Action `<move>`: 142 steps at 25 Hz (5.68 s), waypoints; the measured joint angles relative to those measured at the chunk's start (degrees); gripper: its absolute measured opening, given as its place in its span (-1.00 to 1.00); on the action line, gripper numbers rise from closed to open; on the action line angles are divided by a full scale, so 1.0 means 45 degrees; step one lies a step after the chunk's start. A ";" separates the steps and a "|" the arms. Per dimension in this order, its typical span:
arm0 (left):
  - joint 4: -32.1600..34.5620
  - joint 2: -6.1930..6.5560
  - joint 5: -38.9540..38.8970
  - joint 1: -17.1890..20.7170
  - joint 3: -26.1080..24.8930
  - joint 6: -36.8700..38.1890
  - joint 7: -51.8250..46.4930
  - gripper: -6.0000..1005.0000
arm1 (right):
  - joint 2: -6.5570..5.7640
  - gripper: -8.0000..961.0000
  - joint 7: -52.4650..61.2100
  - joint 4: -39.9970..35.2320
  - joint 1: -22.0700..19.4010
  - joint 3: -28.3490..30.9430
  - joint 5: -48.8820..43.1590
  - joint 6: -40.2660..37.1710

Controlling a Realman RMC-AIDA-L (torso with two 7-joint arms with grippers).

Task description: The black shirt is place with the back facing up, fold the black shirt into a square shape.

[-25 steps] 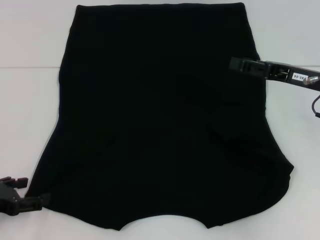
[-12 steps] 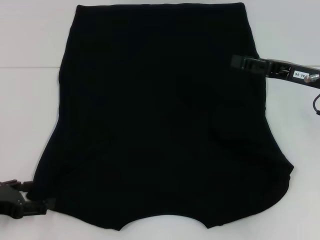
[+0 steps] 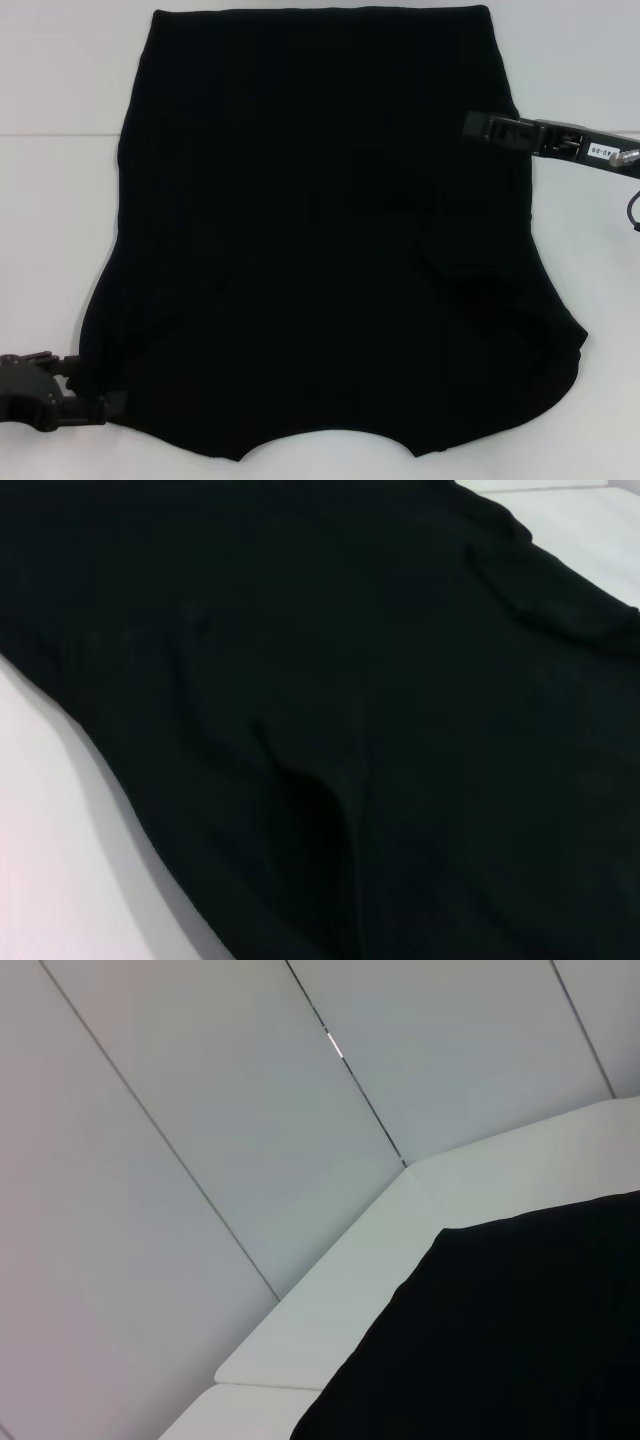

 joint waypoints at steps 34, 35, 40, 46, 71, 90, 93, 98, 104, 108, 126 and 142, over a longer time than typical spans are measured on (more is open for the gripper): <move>-0.0157 0.0132 0.0513 -0.0430 -0.0012 -0.0100 -0.0647 -0.62 | -0.0095 0.17 -0.0096 0.0053 -0.0186 -0.0027 0.0103 -0.0004; -0.0158 0.0138 0.0464 -0.0474 -0.0022 -0.0017 -0.0770 -0.71 | -0.0131 0.17 -0.0095 0.0064 -0.0232 -0.0052 0.0087 0.0004; -0.0156 0.0204 0.0343 -0.0626 -0.0086 0.0335 -0.1255 -0.86 | -0.0538 0.17 0.0274 0.0116 -0.0650 -0.0117 -0.0555 0.0006; -0.0173 0.0223 0.0057 -0.0705 -0.0126 0.0884 -0.1405 -0.86 | -0.1202 0.17 0.1683 0.0003 -0.1591 -0.0089 -0.1704 -0.0137; -0.0490 0.0318 0.0100 -0.0890 -0.0060 0.0751 -0.1504 -0.86 | -0.1864 0.00 0.3117 0.0925 -0.1602 -0.0142 -0.5257 -0.0971; -0.0488 0.0376 0.0093 -0.0908 -0.0059 0.0760 -0.1504 -0.86 | -0.1369 -0.04 0.3234 0.1168 -0.1284 -0.0250 -0.5894 -0.0644; -0.0489 0.0376 0.0090 -0.0908 -0.0059 0.0751 -0.1504 -0.86 | -0.1397 -0.09 0.3247 0.1172 -0.1364 -0.0284 -0.5898 -0.0740; -0.0508 0.0377 0.0081 -0.0911 -0.0059 0.0738 -0.1504 -0.86 | -0.1435 -0.17 0.3238 0.1172 -0.1474 -0.0282 -0.5907 -0.0904; -0.0509 0.0377 0.0073 -0.0924 -0.0059 0.0773 -0.1519 -0.86 | -0.1393 -0.34 0.3137 0.1089 -0.1550 -0.0247 -0.5909 -0.0964; -0.0509 0.0377 0.0072 -0.0927 -0.0066 0.0784 -0.1591 -0.86 | -0.1390 -0.71 0.3030 0.0992 -0.1607 -0.0043 -0.5826 -0.1286; -0.0073 0.0606 0.0224 -0.0942 -0.0044 0.4311 -0.2455 -0.87 | -0.1600 -0.92 0.2474 -0.0556 -0.2426 0.0694 -0.5813 -0.3563; 0.0164 0.0630 0.1121 -0.0465 -0.0152 0.5749 -0.2492 -0.86 | -0.1696 -0.91 0.0490 -0.1073 -0.4427 0.2360 -0.5889 -0.6710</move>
